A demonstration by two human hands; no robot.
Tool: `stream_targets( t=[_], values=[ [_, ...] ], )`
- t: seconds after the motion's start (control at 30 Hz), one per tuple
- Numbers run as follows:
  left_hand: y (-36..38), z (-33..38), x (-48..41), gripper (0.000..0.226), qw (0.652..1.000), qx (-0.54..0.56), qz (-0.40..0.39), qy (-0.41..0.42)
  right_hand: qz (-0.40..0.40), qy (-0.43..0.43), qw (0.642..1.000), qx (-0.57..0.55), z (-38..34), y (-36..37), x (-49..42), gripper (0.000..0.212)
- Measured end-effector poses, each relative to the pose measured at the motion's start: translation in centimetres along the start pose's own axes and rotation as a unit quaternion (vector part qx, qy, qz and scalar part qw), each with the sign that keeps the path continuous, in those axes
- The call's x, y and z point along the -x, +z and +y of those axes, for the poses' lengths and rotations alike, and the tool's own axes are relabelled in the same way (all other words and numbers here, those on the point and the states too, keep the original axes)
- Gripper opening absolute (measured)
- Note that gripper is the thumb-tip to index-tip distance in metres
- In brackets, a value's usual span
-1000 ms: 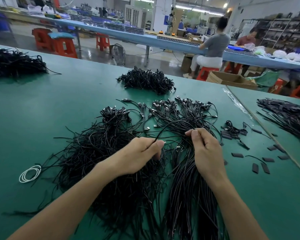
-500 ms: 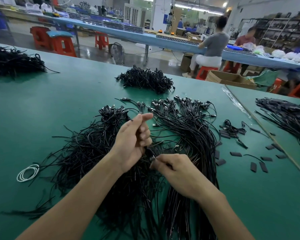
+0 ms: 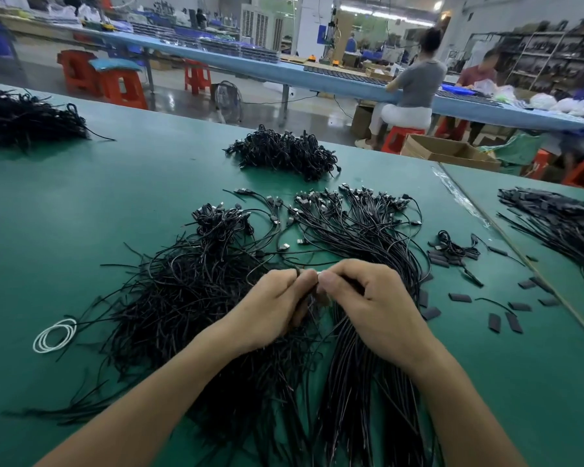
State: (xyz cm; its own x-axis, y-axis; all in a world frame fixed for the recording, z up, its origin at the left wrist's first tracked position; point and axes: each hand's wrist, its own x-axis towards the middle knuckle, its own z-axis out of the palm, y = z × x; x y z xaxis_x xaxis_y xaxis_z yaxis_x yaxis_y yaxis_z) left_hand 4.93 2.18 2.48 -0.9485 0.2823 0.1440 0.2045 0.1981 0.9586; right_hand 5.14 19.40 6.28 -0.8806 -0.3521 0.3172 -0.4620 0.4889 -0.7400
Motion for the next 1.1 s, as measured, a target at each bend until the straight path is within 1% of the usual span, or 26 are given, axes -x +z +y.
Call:
stream_targets(
  t=[0.07, 0.1, 0.17, 0.23, 0.3, 0.33, 0.37, 0.4, 0.43, 0.47, 0.5, 0.53, 0.57, 0.6, 0.63, 0.7, 0.73, 0.8, 0.83, 0.9, 0.97, 1.0, 1.03, 1.07, 1.1],
  values=[
    [0.1, 0.7, 0.4, 0.064, 0.996, 0.077, -0.049, -0.021, 0.028, 0.012, 0.999, -0.036, 0.2, 0.2, -0.3, 0.018],
    [0.1, 1.0, 0.5, 0.068, 0.990, 0.114, -0.078, -0.032, 0.041, 0.023, 0.997, -0.053, 0.3, 0.2, -0.5, 0.019],
    [-0.3, 1.4, 0.7, 0.062, 0.972, 0.193, -0.129, -0.041, 0.051, 0.046, 0.994, -0.089, 0.7, 0.4, -0.6, 0.029],
    [-0.8, 1.6, 0.6, 0.052, 0.942, 0.299, -0.148, -0.038, 0.021, 0.065, 0.994, -0.089, 0.9, 1.0, -0.4, 0.030],
    [-0.9, 1.8, 0.1, 0.048, 0.904, 0.412, -0.113, -0.031, -0.047, 0.070, 0.995, -0.050, 0.9, 1.9, -0.1, 0.029],
    [-0.8, 1.8, -0.3, 0.047, 0.889, 0.450, -0.074, -0.027, -0.082, 0.071, 0.994, -0.025, 0.8, 2.4, 0.1, 0.033],
    [-0.7, 1.8, -0.6, 0.047, 0.882, 0.469, -0.024, -0.024, -0.110, 0.072, 0.991, 0.002, 0.6, 2.8, 0.2, 0.036],
    [-0.5, 1.5, -1.0, 0.046, 0.884, 0.467, 0.023, -0.019, -0.128, 0.073, 0.989, 0.028, 0.4, 3.0, 0.3, 0.036],
    [-0.4, 1.1, -1.3, 0.045, 0.897, 0.438, 0.064, -0.010, -0.137, 0.074, 0.987, 0.047, 0.3, 3.1, 0.3, 0.034],
    [-0.3, 0.6, -1.5, 0.042, 0.922, 0.373, 0.100, -0.001, -0.140, 0.075, 0.985, 0.060, 0.2, 3.0, 0.3, 0.032],
    [-0.2, 0.1, -1.5, 0.039, 0.952, 0.278, 0.129, 0.010, -0.137, 0.074, 0.985, 0.068, 0.0, 2.7, 0.3, 0.031],
    [-0.3, -0.3, -1.4, 0.038, 0.974, 0.174, 0.142, 0.016, -0.126, 0.069, 0.987, 0.071, -0.1, 2.4, 0.2, 0.031],
    [-0.3, -0.6, -1.3, 0.038, 0.987, 0.087, 0.132, 0.018, -0.106, 0.060, 0.990, 0.072, -0.2, 2.0, 0.2, 0.030],
    [-0.3, -0.9, -1.1, 0.041, 0.994, 0.030, 0.101, 0.013, -0.080, 0.050, 0.993, 0.071, -0.3, 1.6, 0.0, 0.028],
    [-0.2, -0.9, -0.9, 0.046, 0.998, 0.008, 0.060, -0.002, -0.053, 0.041, 0.996, 0.067, -0.3, 1.2, -0.2, 0.025],
    [0.1, -0.6, -0.3, 0.056, 0.997, 0.058, -0.011, -0.058, -0.005, 0.031, 0.999, 0.043, -0.1, 0.6, -0.6, 0.018],
    [0.1, -0.4, -0.1, 0.060, 0.992, 0.091, -0.032, -0.086, 0.012, 0.029, 0.999, 0.025, 0.0, 0.4, -0.7, 0.015],
    [-0.2, 0.1, 0.3, 0.061, 0.973, 0.179, -0.077, -0.122, 0.040, 0.033, 0.998, -0.021, 0.4, 0.4, -0.9, 0.014],
    [-0.5, 0.4, 0.3, 0.059, 0.954, 0.250, -0.108, -0.126, 0.049, 0.037, 0.997, -0.047, 0.5, 0.6, -0.8, 0.017],
    [-1.1, 1.1, 0.2, 0.053, 0.899, 0.396, -0.148, -0.114, 0.051, 0.051, 0.994, -0.081, 0.8, 1.2, -0.6, 0.025],
    [-1.6, 1.9, -0.2, 0.047, 0.852, 0.500, -0.134, -0.084, 0.023, 0.067, 0.996, -0.060, 0.8, 2.2, -0.3, 0.025],
    [-1.6, 2.3, -0.4, 0.042, 0.837, 0.531, -0.109, -0.070, 0.000, 0.067, 0.997, -0.035, 0.9, 2.7, -0.2, 0.032],
    [-1.4, 2.6, -0.6, 0.036, 0.830, 0.550, -0.076, -0.058, -0.025, 0.062, 0.998, -0.010, 0.8, 3.2, 0.0, 0.039],
    [-1.3, 2.7, -0.7, 0.031, 0.833, 0.549, -0.042, -0.046, -0.051, 0.058, 0.997, 0.016, 0.7, 3.6, 0.2, 0.043],
    [-1.0, 2.7, -0.8, 0.029, 0.850, 0.526, -0.012, -0.030, -0.077, 0.054, 0.995, 0.039, 0.4, 3.8, 0.4, 0.043]
  ],
)
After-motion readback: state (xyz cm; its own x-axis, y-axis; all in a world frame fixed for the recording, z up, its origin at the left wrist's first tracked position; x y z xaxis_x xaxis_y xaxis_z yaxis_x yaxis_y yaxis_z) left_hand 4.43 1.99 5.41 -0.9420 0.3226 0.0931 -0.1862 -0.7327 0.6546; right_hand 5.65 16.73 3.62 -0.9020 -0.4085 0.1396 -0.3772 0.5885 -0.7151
